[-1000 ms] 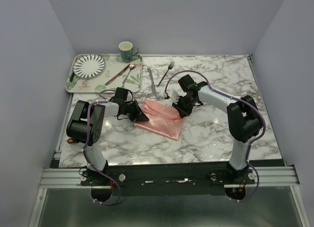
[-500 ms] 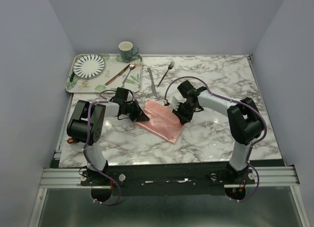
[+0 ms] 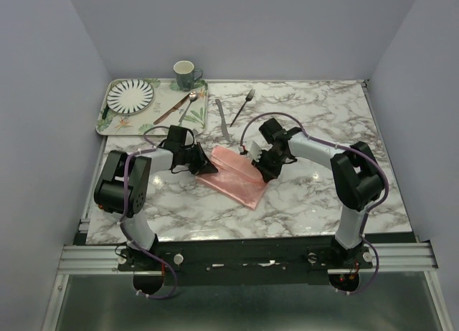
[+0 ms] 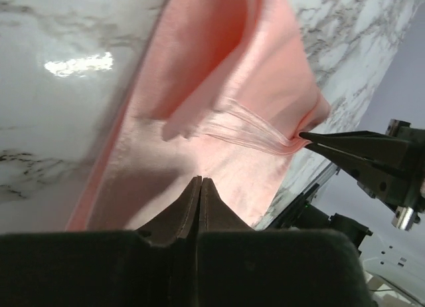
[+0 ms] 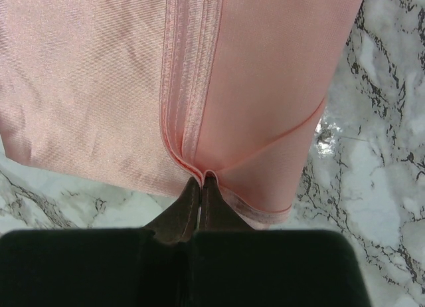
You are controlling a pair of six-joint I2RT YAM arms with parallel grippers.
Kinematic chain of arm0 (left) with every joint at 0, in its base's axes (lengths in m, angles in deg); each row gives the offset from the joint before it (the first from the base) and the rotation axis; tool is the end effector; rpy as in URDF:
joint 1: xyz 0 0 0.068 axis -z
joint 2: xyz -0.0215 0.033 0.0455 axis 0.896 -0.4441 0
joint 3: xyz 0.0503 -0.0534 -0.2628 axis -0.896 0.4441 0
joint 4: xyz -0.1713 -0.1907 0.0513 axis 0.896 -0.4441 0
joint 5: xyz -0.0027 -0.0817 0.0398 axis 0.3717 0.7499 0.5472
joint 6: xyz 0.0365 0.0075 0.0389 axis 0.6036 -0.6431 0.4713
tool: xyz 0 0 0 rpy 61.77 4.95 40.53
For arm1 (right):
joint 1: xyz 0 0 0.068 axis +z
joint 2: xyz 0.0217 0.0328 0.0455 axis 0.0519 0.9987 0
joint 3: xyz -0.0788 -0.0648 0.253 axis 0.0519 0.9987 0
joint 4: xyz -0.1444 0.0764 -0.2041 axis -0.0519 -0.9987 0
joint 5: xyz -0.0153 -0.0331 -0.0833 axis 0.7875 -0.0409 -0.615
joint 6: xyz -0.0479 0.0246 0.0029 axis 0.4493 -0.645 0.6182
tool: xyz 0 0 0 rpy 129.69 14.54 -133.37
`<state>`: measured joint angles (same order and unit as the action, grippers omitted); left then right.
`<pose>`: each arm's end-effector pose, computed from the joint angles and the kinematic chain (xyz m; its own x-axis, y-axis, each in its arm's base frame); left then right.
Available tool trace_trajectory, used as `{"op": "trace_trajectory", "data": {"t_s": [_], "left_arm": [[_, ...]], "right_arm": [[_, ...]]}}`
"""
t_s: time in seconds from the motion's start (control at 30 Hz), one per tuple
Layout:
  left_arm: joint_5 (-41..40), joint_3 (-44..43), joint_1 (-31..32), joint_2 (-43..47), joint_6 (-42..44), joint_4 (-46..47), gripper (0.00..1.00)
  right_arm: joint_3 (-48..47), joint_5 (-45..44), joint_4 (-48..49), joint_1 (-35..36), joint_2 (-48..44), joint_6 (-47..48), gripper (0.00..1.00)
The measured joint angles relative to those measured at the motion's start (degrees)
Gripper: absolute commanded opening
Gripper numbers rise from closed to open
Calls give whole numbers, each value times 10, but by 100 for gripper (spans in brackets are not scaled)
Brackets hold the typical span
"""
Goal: Fold the napkin into a case and place the utensils inside
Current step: Smooth out the 2/3-rectangle-folded napkin at the center of the board.
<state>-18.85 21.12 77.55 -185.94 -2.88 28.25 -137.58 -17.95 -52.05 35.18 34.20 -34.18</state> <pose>0.3123 -0.0993 0.1297 -0.9282 -0.3712 -0.0247 -0.2280 0.6201 -0.7507 0.2959 0.2011 0.1637 -0.3334 -0.8599 -0.3866 -0.9428 0.3030 0.1391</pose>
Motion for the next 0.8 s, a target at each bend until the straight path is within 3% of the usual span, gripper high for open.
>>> {"op": "trace_trajectory", "data": {"t_s": [0.07,0.17,0.47,0.63,0.8], "left_arm": [[0,0,0,25,16,0,21],[0,-4,0,55,29,0,22],[-5,-7,22,49,40,3,5],[-17,-7,27,-10,33,-12,0],[-15,-11,26,-15,21,-16,0]], "right_arm": [[-1,0,1,0,1,0,1],[-5,0,3,0,2,-1,1],[-26,-2,1,0,4,-6,1],[-43,4,-5,1,4,-19,1],[-43,12,-7,8,4,-30,1]]}}
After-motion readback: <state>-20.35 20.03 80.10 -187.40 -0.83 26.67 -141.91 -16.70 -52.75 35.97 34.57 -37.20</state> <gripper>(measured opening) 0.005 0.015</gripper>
